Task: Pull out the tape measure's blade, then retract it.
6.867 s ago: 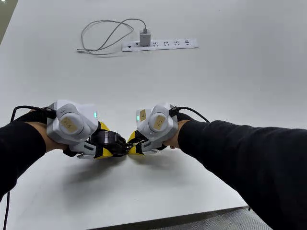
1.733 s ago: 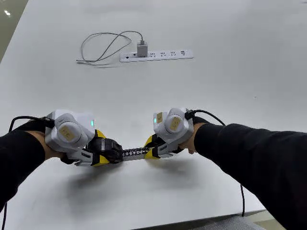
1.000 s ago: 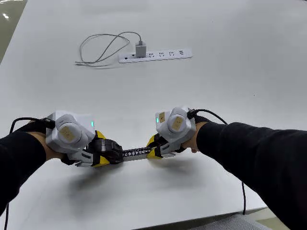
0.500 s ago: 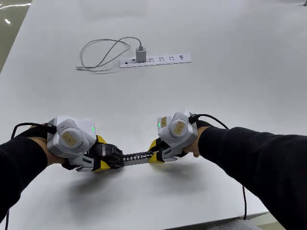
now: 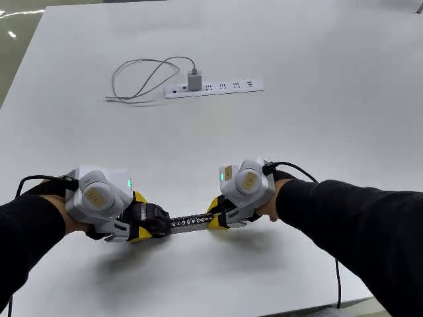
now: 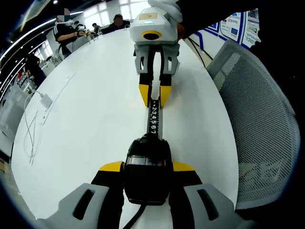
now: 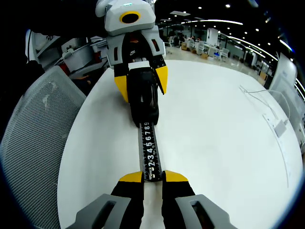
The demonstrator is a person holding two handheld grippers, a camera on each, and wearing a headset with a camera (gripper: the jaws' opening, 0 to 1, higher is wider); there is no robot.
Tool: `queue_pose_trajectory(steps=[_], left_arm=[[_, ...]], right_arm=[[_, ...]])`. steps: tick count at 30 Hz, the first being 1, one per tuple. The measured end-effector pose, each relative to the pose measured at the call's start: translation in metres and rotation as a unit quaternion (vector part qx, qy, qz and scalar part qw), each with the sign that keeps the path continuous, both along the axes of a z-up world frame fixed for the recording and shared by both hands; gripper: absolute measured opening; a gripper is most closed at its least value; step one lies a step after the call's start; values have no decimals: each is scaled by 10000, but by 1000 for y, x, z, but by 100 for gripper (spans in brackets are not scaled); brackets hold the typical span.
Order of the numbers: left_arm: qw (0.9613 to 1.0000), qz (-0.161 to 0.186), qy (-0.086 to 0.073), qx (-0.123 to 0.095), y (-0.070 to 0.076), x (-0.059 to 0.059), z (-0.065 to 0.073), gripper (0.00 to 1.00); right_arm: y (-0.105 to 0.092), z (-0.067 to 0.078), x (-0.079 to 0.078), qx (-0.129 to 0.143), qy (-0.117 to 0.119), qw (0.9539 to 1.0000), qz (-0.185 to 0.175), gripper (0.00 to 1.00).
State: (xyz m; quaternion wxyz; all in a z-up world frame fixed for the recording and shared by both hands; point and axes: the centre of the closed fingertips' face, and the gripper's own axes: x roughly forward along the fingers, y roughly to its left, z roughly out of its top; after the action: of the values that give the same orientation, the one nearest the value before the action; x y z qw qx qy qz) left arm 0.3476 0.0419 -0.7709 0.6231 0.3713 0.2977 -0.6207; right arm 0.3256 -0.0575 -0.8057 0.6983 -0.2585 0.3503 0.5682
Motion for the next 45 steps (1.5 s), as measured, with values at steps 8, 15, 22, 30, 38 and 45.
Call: queue_pose_trajectory(steps=[8,15,22,30,38,45], left_arm=[[10000,-10,1,11,0,0,0,31],[10000,-16,-11,4,0,0,0,31],[10000,-13,-14,8,0,-1,0,31],[10000,-8,-17,4,-1,-3,2,31],[10000,-7,-26,0,-2,-4,2,31],[10000,-4,-31,-2,-1,-3,1,31]], right_arm=[[-4,0,-1,50,79,9999,-77,10],[-9,-1,-1,29,89,9999,-75,10],[-13,-1,-1,12,96,9999,-90,10],[-16,-1,-2,3,98,9999,-100,10],[-19,-1,-3,2,122,9998,-152,10],[-23,0,-3,-6,130,9998,-167,10]])
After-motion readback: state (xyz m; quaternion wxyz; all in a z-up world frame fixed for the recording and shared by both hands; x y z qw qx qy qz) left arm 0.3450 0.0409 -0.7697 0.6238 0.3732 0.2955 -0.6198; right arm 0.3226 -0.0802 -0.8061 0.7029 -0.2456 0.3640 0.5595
